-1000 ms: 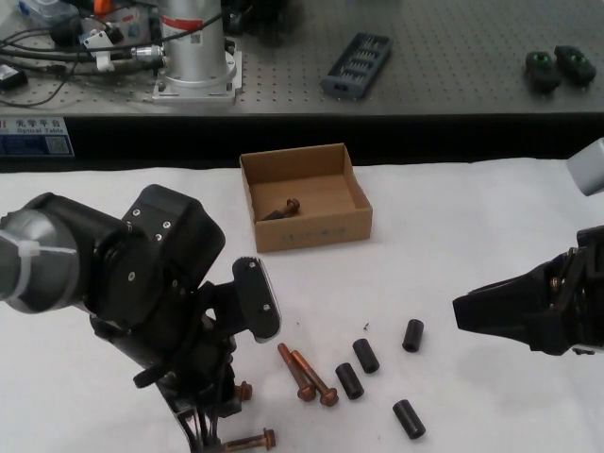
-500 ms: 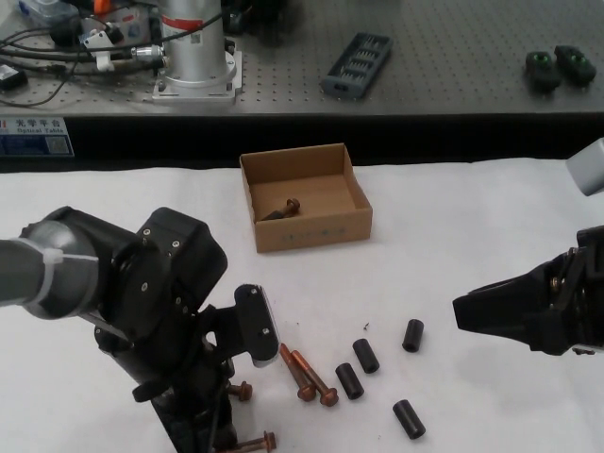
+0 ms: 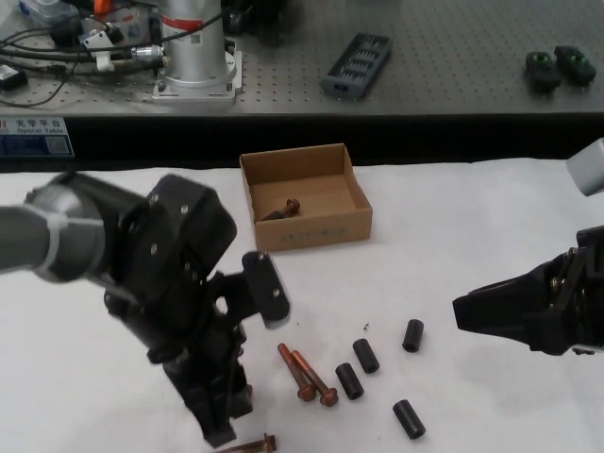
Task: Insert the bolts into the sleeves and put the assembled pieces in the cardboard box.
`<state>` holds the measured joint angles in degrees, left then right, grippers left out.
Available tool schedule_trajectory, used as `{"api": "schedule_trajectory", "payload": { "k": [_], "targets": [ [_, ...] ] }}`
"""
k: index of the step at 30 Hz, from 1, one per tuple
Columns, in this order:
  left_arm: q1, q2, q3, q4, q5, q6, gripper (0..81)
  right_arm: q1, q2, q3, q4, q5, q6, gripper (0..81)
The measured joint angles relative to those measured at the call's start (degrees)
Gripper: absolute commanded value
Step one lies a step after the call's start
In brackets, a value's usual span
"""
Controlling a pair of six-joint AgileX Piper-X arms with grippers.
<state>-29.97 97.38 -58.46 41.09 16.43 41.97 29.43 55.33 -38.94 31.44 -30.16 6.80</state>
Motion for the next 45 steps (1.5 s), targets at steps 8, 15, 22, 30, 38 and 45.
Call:
{"api": "schedule_trajectory", "payload": {
  "k": [8,15,22,30,38,45],
  "targets": [
    [0.0,0.0,-1.1,6.49,3.41,0.0,27.9,0.0,0.0,0.0,0.0,0.0,0.0,21.1],
    [0.0,0.0,-1.1,8.19,3.52,0.0,27.9,0.0,0.0,0.0,0.0,0.0,0.0,21.1],
    [0.0,0.0,0.75,8.19,3.52,0.0,27.9,0.0,0.0,0.0,0.0,0.0,0.0,21.1],
    [-3.29,0.0,1.22,7.53,3.04,0.0,27.9,0.0,0.0,0.0,0.0,0.0,0.0,21.1],
    [-4.44,2.02,1.22,6.1,1.49,0.0,27.9,0.0,0.0,0.0,0.0,-0.95,0.0,21.1],
    [-4.44,3.94,1.22,6.1,1.35,0.0,27.4,0.0,0.0,0.0,0.0,-2.18,0.0,21.1]
  ]
}}
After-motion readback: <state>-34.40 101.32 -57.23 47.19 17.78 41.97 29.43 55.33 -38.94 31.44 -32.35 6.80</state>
